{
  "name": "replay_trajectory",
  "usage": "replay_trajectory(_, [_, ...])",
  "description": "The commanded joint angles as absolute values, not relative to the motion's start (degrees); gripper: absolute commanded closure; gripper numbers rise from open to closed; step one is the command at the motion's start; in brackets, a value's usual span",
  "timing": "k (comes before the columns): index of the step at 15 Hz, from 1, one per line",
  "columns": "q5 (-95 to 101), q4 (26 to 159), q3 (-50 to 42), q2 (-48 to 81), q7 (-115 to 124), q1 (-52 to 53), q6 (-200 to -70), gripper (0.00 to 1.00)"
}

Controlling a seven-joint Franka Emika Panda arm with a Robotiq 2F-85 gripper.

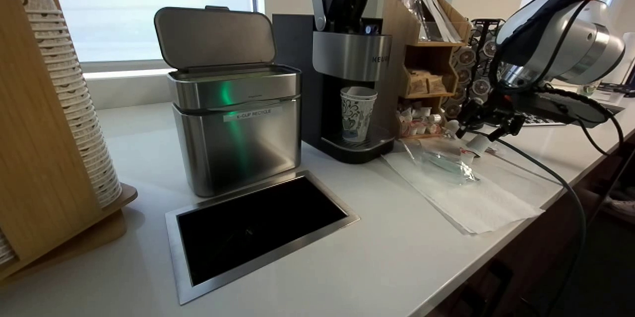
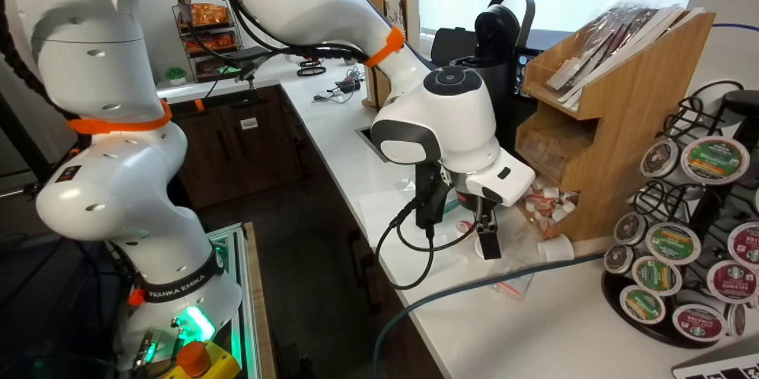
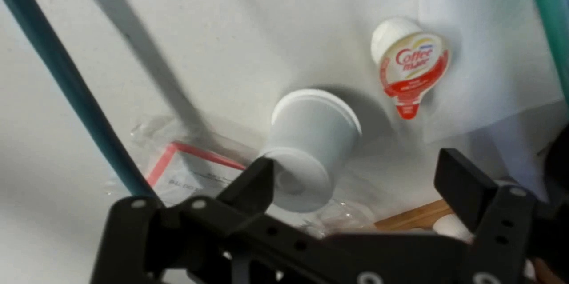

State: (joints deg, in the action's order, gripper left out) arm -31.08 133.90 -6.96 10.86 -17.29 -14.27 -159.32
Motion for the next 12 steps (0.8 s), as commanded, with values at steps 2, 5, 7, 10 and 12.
replay_trajectory(2, [-32.9, 134.3, -6.7, 12.5, -18.7, -15.7, -161.0, 0.00])
replay_trajectory(5, [-32.4, 134.8, -6.9, 12.1, -18.4, -16.1, -161.8, 0.00])
replay_trajectory(7, [-32.1, 135.3, -7.0, 11.0, -18.3, -16.1, -162.9, 0.00])
replay_trajectory(10, [-29.6, 136.3, -8.3, 9.0, -14.3, -15.0, -164.5, 0.00])
replay_trajectory(12, [-26.7, 137.1, -9.8, 7.9, -9.2, -13.7, -164.4, 0.00])
